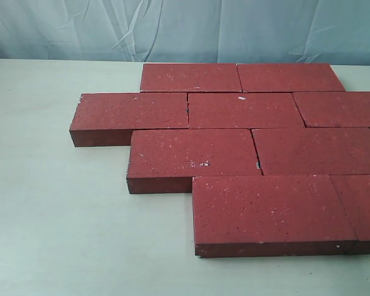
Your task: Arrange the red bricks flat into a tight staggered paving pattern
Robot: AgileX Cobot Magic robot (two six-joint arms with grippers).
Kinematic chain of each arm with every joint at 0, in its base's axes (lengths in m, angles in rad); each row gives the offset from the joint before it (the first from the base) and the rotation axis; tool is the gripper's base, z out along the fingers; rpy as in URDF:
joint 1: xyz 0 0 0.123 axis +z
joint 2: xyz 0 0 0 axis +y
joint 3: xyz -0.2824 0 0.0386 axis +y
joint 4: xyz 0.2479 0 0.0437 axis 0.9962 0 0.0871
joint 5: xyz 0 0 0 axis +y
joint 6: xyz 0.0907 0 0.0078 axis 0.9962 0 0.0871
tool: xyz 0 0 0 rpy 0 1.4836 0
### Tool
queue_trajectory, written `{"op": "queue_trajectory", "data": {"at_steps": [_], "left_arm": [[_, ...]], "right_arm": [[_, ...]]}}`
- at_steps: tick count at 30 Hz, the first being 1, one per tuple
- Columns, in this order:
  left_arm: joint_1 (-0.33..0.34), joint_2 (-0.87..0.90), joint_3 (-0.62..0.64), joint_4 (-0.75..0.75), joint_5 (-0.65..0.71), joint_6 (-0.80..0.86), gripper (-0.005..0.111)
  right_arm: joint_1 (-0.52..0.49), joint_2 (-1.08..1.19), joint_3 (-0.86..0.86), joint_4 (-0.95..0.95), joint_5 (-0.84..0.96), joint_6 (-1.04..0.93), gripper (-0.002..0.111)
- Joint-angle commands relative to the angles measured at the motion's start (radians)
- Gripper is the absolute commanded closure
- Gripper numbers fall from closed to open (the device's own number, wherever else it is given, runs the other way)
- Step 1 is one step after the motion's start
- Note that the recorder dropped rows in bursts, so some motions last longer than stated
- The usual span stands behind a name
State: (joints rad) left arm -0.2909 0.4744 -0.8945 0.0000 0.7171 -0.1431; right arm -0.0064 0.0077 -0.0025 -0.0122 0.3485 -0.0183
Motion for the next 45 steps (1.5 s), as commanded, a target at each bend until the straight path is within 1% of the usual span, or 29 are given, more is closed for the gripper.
{"op": "queue_trajectory", "data": {"at_steps": [1, 8, 10, 12, 16, 19, 22, 25, 28, 30, 34, 37, 41, 45], "left_arm": [[0.001, -0.07, 0.003, 0.0, 0.002, -0.003, 0.107], [0.009, -0.103, 0.011, 0.061, 0.026, -0.003, 0.107], [0.04, -0.11, 0.024, 0.061, 0.031, -0.003, 0.107], [0.087, -0.116, 0.052, 0.061, 0.031, -0.003, 0.107], [0.174, -0.131, 0.131, 0.063, 0.031, -0.003, 0.107], [0.222, -0.145, 0.198, 0.063, 0.031, -0.003, 0.107], [0.269, -0.169, 0.278, 0.063, -0.008, -0.003, 0.107], [0.299, -0.2, 0.369, 0.075, -0.074, -0.003, 0.107], [0.331, -0.243, 0.451, 0.08, -0.112, -0.003, 0.107], [0.346, -0.279, 0.496, 0.08, -0.115, -0.003, 0.107], [0.377, -0.341, 0.596, 0.086, -0.228, -0.003, 0.107], [0.379, -0.391, 0.672, 0.106, -0.282, -0.003, 0.107], [0.379, -0.466, 0.751, 0.13, -0.316, -0.003, 0.107], [0.377, -0.474, 0.804, 0.148, -0.316, -0.003, 0.107]], "right_arm": [[-0.003, -0.008, 0.003, -0.005, -0.015, 0.0, 0.109], [-0.003, -0.008, 0.003, -0.005, -0.015, 0.0, 0.109], [-0.003, -0.008, 0.003, -0.005, -0.015, 0.0, 0.109], [-0.003, -0.008, 0.003, -0.005, -0.015, 0.0, 0.109], [-0.003, -0.008, 0.003, -0.005, -0.015, 0.0, 0.109], [-0.003, -0.008, 0.003, -0.005, -0.015, 0.0, 0.109], [-0.003, -0.008, 0.003, -0.005, -0.015, 0.0, 0.109], [-0.003, -0.008, 0.003, -0.005, -0.015, 0.0, 0.109], [-0.003, -0.008, 0.003, -0.005, -0.015, 0.0, 0.109], [-0.003, -0.008, 0.003, -0.005, -0.015, 0.0, 0.109], [-0.003, -0.008, 0.003, -0.005, -0.015, 0.0, 0.109], [-0.003, -0.008, 0.003, -0.005, -0.015, 0.0, 0.109], [-0.003, -0.008, 0.003, -0.003, -0.015, 0.0, 0.109], [-0.003, -0.008, 0.003, -0.003, -0.015, 0.0, 0.109]]}}
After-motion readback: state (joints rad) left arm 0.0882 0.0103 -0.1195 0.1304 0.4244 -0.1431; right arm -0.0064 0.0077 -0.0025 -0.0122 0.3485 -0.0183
